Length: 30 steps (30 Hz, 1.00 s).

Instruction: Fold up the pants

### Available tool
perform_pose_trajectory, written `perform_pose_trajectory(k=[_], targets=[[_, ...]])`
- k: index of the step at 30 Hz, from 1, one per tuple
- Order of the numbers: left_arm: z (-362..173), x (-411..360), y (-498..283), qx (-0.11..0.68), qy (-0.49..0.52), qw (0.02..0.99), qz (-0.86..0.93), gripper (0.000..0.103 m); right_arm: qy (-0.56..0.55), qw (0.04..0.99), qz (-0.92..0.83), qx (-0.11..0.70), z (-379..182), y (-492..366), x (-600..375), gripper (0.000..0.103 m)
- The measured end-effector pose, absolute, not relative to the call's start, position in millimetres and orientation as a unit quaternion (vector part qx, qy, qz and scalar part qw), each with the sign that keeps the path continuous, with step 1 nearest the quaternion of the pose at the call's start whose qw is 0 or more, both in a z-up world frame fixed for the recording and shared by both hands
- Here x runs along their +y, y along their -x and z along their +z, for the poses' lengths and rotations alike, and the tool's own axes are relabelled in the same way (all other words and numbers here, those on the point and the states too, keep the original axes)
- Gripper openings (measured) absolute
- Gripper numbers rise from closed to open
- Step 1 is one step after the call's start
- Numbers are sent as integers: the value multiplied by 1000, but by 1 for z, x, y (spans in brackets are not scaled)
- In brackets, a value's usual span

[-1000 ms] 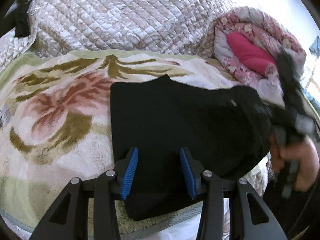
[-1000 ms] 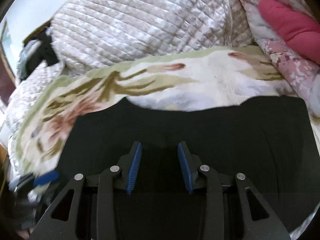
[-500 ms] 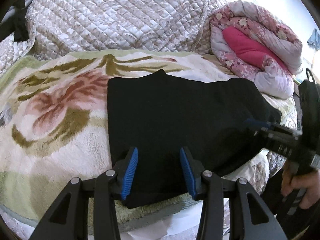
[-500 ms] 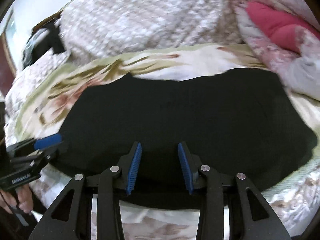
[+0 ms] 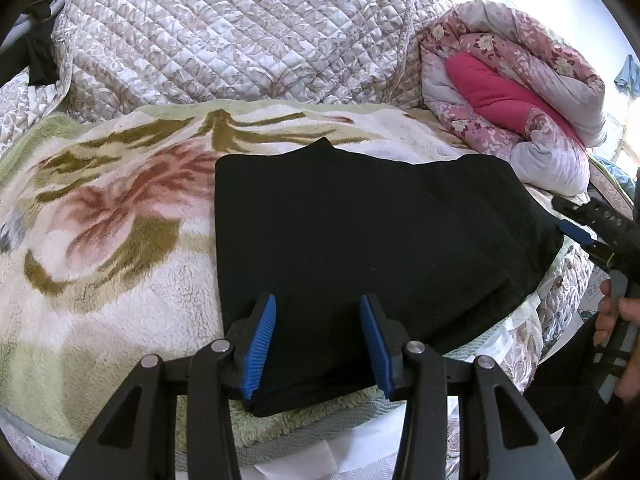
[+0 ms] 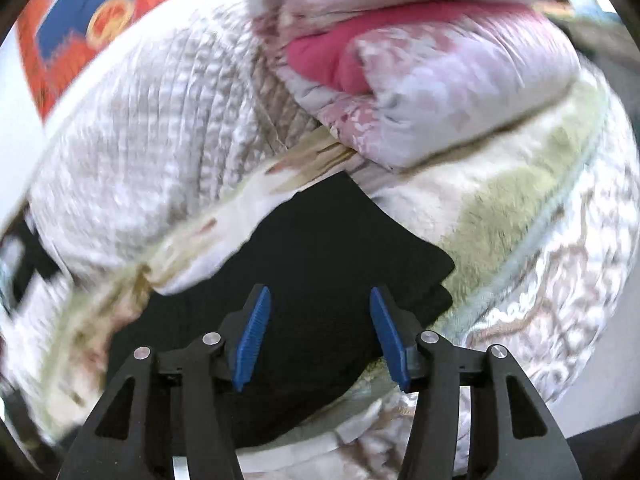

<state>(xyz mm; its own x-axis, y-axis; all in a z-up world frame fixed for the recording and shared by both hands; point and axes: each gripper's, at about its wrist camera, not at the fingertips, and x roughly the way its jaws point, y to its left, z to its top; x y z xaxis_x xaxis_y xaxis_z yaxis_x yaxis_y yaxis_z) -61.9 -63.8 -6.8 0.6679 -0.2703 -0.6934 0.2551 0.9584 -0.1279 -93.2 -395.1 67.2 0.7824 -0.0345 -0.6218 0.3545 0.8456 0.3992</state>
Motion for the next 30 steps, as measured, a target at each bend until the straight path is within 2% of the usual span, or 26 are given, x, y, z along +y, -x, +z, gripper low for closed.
perform_pose_trajectory(k=[3, 10, 16, 23, 25, 26, 28, 30], targets=[[-7, -64, 62, 381, 10, 913, -144, 47, -250, 909, -136, 305, 72, 106, -392, 58], [-7, -63, 62, 381, 10, 913, -144, 47, -327, 864, -135, 358, 43, 104, -410, 60], [-7, -63, 62, 381, 9, 913, -145, 47, -340, 871, -127, 329, 50, 97, -419, 62], [-8, -63, 61, 380, 9, 913, -145, 48, -333, 872, -134, 333, 38, 77, -426, 62], [-8, -62, 62, 380, 10, 913, -146, 48, -328, 879, -125, 322, 45, 77, -424, 54], [-8, -63, 61, 380, 10, 913, -146, 48, -322, 886, -125, 311, 51, 80, -423, 42], [-7, -64, 61, 381, 10, 913, -144, 48, -305, 893, -112, 311, 54, 75, -420, 40], [-7, -64, 61, 381, 9, 913, -144, 49, -305, 881, -110, 345, 43, 60, -423, 38]])
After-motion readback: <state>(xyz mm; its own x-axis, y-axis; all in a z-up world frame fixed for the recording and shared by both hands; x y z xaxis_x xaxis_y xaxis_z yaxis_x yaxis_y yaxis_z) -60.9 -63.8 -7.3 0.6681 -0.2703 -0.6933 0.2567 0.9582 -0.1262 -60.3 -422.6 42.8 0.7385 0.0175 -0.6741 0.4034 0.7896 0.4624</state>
